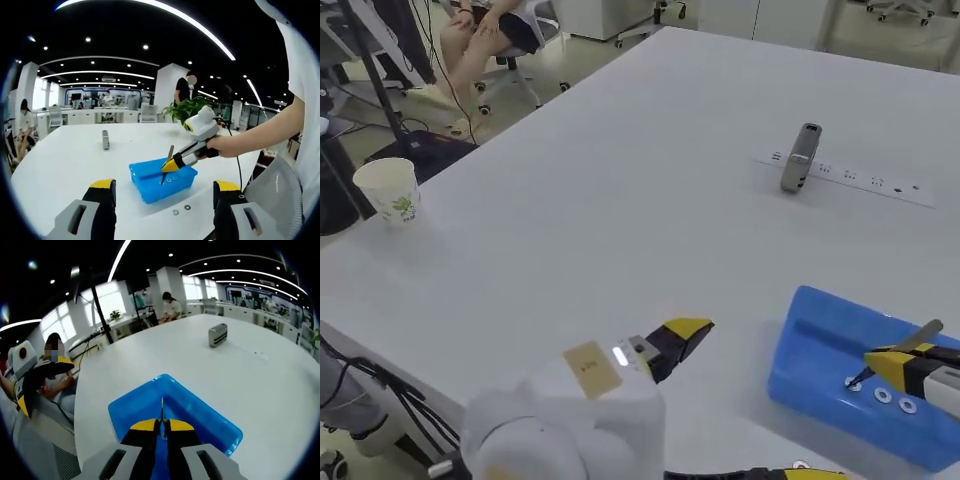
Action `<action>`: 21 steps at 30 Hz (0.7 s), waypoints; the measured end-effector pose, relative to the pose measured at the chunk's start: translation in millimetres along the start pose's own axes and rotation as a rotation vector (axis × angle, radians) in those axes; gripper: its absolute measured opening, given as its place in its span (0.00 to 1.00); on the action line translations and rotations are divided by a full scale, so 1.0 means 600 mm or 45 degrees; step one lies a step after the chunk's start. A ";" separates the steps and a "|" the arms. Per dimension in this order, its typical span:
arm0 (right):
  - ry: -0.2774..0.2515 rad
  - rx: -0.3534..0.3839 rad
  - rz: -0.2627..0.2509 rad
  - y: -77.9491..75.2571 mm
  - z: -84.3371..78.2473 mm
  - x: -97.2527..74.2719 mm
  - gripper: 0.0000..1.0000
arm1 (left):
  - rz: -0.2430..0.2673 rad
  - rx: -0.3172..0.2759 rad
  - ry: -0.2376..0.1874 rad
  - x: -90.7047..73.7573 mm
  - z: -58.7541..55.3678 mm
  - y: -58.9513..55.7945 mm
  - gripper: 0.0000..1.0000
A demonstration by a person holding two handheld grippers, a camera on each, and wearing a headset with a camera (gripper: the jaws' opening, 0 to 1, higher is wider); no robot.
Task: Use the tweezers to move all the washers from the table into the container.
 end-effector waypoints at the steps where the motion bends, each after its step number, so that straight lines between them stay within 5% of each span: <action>1: -0.002 -0.003 0.000 0.001 0.001 -0.001 0.03 | 0.001 0.000 -0.001 0.000 0.000 0.000 0.81; 21: -0.135 -0.017 0.010 0.040 0.038 -0.053 0.03 | -0.008 0.011 0.004 0.001 -0.001 -0.001 0.81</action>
Point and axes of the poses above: the centre of the closed fingertips' face, and the gripper's own axes: x roughly forward along the fingers, y roughly to its left, z roughly out of its top, the point moved 7 cm from there along -x, roughly backward along the fingers, and after that the axes turned 11 degrees about -y, right-handed, at the moved point
